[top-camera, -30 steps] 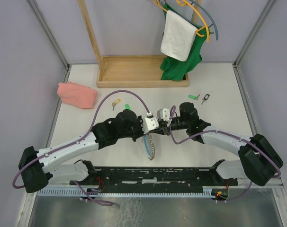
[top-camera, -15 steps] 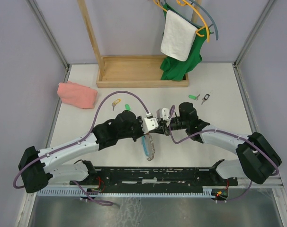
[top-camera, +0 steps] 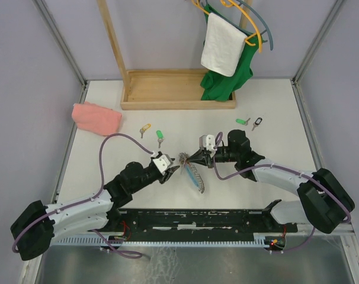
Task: Put the keys on the keyring
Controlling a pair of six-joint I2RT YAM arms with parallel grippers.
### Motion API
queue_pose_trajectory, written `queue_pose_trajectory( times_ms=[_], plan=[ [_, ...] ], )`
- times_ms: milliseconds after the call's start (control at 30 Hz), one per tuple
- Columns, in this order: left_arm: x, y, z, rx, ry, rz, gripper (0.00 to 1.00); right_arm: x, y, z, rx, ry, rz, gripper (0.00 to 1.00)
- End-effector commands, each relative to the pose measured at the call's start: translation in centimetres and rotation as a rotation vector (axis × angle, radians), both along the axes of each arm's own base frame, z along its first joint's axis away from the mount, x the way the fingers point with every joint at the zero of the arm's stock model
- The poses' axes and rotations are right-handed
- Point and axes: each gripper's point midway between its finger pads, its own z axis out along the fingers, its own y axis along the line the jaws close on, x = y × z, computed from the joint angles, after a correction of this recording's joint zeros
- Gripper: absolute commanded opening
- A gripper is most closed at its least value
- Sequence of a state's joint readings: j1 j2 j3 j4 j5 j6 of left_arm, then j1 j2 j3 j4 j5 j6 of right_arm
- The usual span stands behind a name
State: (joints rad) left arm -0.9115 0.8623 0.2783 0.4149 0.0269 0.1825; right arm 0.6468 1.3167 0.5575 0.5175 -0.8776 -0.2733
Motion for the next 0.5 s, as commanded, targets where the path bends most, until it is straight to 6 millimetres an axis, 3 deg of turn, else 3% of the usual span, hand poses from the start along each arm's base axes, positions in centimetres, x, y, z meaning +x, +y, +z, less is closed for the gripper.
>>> queue_pose_trajectory(
  times_ms=[0,267,467],
  plan=[
    [-0.4,-0.5,4.8,-0.264,-0.114,-0.045,0.45,0.5,0.2,3.9,0.102,-0.123,-0.009,0.01],
    [-0.3,-0.9,3.5,-0.308,-0.108,-0.088,0.46,0.5,0.1,4.5,0.124,-0.126,-0.023,0.01],
    [-1.0,-1.8,3.2,-0.307,-0.124,-0.164,0.46,0.5,0.1,3.8,0.116,-0.109,-0.021,0.01]
  ],
)
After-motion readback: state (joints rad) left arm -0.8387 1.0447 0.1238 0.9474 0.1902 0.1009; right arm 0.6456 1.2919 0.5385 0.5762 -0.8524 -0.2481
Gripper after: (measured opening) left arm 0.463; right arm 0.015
